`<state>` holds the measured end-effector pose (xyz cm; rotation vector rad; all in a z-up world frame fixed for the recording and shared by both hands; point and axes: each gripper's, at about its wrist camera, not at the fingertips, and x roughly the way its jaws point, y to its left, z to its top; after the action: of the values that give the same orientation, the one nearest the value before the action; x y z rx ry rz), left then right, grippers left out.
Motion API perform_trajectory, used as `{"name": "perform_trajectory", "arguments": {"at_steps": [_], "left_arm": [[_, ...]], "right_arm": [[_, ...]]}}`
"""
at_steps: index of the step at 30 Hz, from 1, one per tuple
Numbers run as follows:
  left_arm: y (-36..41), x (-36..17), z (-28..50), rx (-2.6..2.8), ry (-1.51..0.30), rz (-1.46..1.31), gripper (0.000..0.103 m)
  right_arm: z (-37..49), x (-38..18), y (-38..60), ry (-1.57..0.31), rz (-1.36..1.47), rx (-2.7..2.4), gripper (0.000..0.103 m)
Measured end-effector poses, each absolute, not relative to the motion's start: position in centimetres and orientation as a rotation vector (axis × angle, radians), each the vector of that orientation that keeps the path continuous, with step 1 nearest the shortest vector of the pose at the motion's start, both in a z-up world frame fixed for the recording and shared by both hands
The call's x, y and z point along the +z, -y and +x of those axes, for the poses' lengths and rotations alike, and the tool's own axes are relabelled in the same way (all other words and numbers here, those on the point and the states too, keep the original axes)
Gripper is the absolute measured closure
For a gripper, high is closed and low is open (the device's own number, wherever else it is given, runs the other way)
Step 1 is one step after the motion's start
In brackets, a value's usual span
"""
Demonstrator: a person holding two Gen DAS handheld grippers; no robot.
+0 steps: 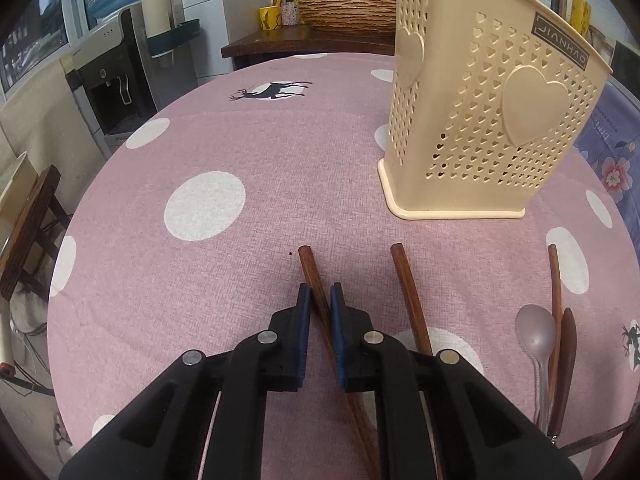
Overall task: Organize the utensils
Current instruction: 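Lift the spoon and chopstick and lower them into the cream holder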
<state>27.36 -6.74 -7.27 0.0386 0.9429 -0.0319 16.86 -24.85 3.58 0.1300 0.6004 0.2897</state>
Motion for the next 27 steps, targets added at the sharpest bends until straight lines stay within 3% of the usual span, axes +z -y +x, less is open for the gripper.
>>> {"name": "perform_trajectory", "arguments": {"at_steps": [13, 27], "left_arm": [[5.8, -5.9, 26.6, -0.089, -0.898, -0.038, 0.095], [2.5, 6.8, 19.6, -0.200, -0.554, -0.094, 0.095]], "right_arm": [[16.9, 3.4, 24.9, -0.598, 0.121, 0.275, 0.066], [17.0, 3.7, 24.6, -0.592, 0.109, 0.275, 0.066]]}}
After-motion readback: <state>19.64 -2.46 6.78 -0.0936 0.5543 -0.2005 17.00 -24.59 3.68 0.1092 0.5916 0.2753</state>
